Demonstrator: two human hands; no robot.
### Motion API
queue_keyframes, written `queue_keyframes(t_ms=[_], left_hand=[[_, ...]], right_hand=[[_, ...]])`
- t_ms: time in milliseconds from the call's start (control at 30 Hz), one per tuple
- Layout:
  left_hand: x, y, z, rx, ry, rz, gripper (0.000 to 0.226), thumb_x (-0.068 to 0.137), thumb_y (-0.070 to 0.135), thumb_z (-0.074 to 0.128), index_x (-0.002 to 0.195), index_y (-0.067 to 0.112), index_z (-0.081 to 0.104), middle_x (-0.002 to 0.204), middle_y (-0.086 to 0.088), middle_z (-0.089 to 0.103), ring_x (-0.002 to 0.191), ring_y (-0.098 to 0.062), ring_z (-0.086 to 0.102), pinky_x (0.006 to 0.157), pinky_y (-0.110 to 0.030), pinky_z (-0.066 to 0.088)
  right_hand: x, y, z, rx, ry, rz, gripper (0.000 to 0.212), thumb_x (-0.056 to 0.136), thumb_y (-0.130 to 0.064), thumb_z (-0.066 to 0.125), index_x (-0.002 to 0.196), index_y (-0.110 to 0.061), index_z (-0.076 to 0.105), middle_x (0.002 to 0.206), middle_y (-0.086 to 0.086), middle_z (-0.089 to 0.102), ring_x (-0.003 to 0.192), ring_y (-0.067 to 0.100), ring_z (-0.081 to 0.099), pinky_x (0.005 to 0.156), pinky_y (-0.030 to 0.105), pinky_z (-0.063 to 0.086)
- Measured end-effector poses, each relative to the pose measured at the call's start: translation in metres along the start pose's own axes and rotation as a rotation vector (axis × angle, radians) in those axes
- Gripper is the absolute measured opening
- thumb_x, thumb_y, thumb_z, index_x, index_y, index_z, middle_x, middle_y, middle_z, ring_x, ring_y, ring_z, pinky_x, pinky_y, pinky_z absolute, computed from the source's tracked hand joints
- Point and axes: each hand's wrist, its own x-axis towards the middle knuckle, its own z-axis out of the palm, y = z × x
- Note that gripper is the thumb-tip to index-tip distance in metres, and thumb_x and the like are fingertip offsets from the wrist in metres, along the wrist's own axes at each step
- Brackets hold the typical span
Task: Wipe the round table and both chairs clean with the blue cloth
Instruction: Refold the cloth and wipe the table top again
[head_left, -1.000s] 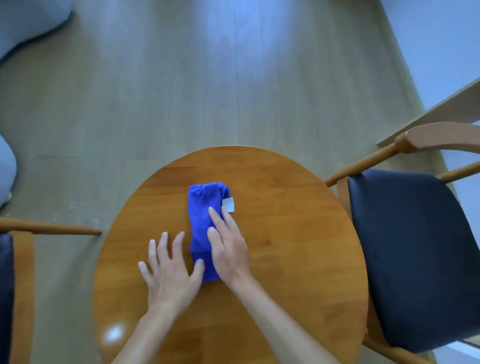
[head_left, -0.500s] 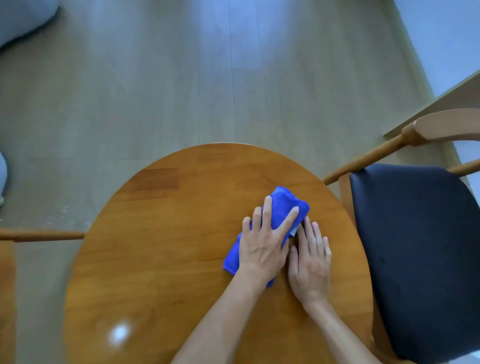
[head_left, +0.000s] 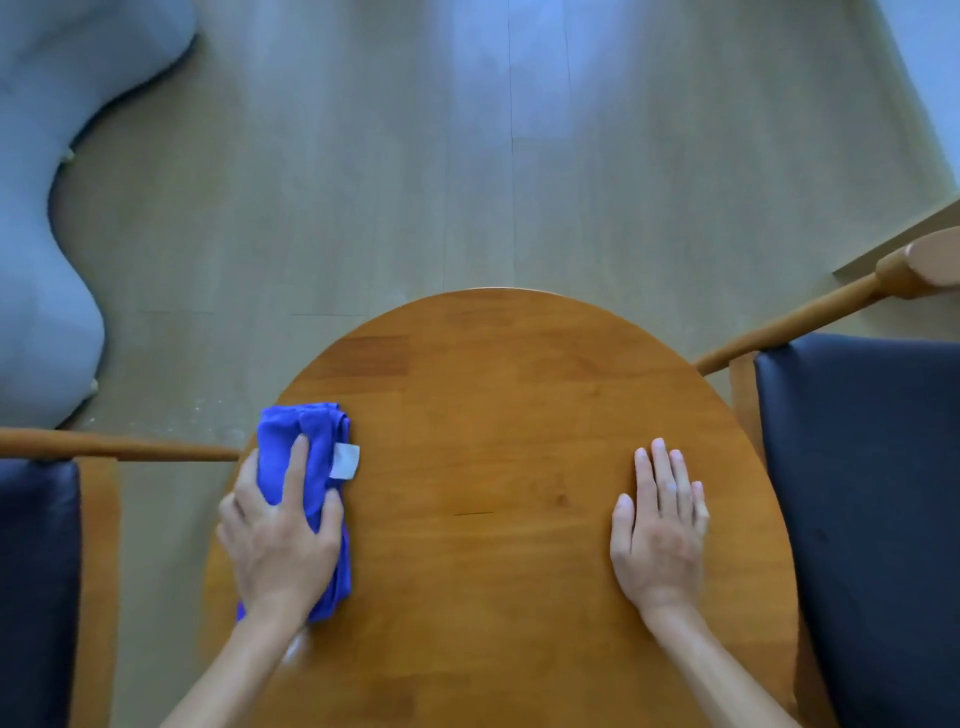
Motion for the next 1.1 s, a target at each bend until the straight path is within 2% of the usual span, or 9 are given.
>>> queue_keyframes(t_ms=[100,267,400,533,667,767,900,1000,1100], left_hand=[[-0.034,0.058,0.022,-0.029,0.040,0.017,0.061,0.080,0.044,0.045,0.137,0.023,0.051,0.139,-0.025,0.038,0.103,-0.042,0.045,0.083,-0.052,0.041],[-0.063,0.186,0.047,-0.164,-0.080,0.409,0.059,0.079,0.039,0.057,0.137,0.033,0.048,0.141,-0.020,0.043,0.107,-0.035,0.051,0.085,-0.042,0.041],[-0.039,0.156,0.042,-0.180,-0.136,0.597,0.060,0.076,0.033,0.062,0.135,0.034,0.051,0.139,-0.015,0.047,0.104,-0.030,0.052,0.081,-0.039,0.043],[-0.010,0.024,0.014,-0.096,-0.048,0.218,0.055,0.081,0.040,0.054,0.135,0.031,0.050,0.138,-0.015,0.046,0.106,-0.036,0.050,0.082,-0.043,0.043],[-0.067,-0.056,-0.012,-0.043,0.032,-0.074,0.053,0.084,0.041,0.045,0.134,0.022,0.051,0.134,-0.023,0.044,0.101,-0.046,0.049,0.084,-0.055,0.044],[-0.142,-0.019,0.001,-0.066,0.026,-0.069,0.054,0.082,0.040,0.048,0.134,0.025,0.047,0.136,-0.027,0.042,0.099,-0.045,0.050,0.082,-0.054,0.044],[-0.216,0.093,0.023,-0.224,-0.109,0.214,0.061,0.071,0.037,0.059,0.132,0.032,0.051,0.139,-0.023,0.043,0.105,-0.038,0.053,0.083,-0.043,0.042],[-0.217,0.157,0.030,-0.285,-0.327,0.354,0.068,0.067,0.039,0.062,0.134,0.038,0.049,0.138,-0.017,0.049,0.106,-0.031,0.052,0.083,-0.041,0.037],[-0.178,0.187,0.030,-0.332,-0.375,0.282,0.062,0.075,0.042,0.052,0.136,0.042,0.044,0.141,-0.011,0.046,0.109,-0.027,0.048,0.085,-0.040,0.037]], right_hand=[[0.000,0.001,0.000,-0.012,0.004,-0.006,0.055,0.095,-0.028,0.030,0.145,-0.007,0.041,0.155,0.010,0.033,0.146,0.024,0.024,0.118,0.047,0.018],[0.002,0.009,0.004,-0.004,0.061,-0.026,0.054,0.095,-0.028,0.032,0.142,-0.006,0.045,0.153,0.011,0.037,0.143,0.024,0.029,0.115,0.047,0.021],[0.003,0.011,0.007,0.014,0.076,-0.031,0.054,0.095,-0.029,0.033,0.142,-0.006,0.046,0.153,0.010,0.038,0.143,0.025,0.030,0.115,0.047,0.022],[0.001,0.006,0.003,0.026,0.027,-0.023,0.056,0.094,-0.030,0.031,0.143,-0.006,0.043,0.154,0.011,0.034,0.145,0.026,0.026,0.117,0.048,0.018],[-0.001,0.001,0.002,0.007,0.028,-0.017,0.056,0.095,-0.028,0.030,0.144,-0.005,0.041,0.155,0.012,0.033,0.145,0.027,0.025,0.118,0.049,0.018],[-0.001,-0.001,0.001,0.023,0.022,-0.015,0.056,0.095,-0.028,0.029,0.144,-0.005,0.040,0.155,0.012,0.033,0.145,0.027,0.025,0.118,0.048,0.016],[0.001,0.006,0.000,0.113,-0.044,-0.010,0.058,0.094,-0.031,0.029,0.146,-0.008,0.039,0.157,0.008,0.029,0.147,0.022,0.019,0.120,0.042,0.008],[0.008,0.009,-0.014,0.374,-0.123,0.066,0.057,0.092,-0.030,0.031,0.144,-0.011,0.042,0.158,0.003,0.029,0.148,0.014,0.016,0.120,0.036,0.004],[-0.011,0.002,-0.039,0.629,-0.121,0.124,0.057,0.093,-0.034,0.031,0.143,-0.011,0.043,0.155,0.004,0.033,0.144,0.010,0.023,0.120,0.032,0.016]])
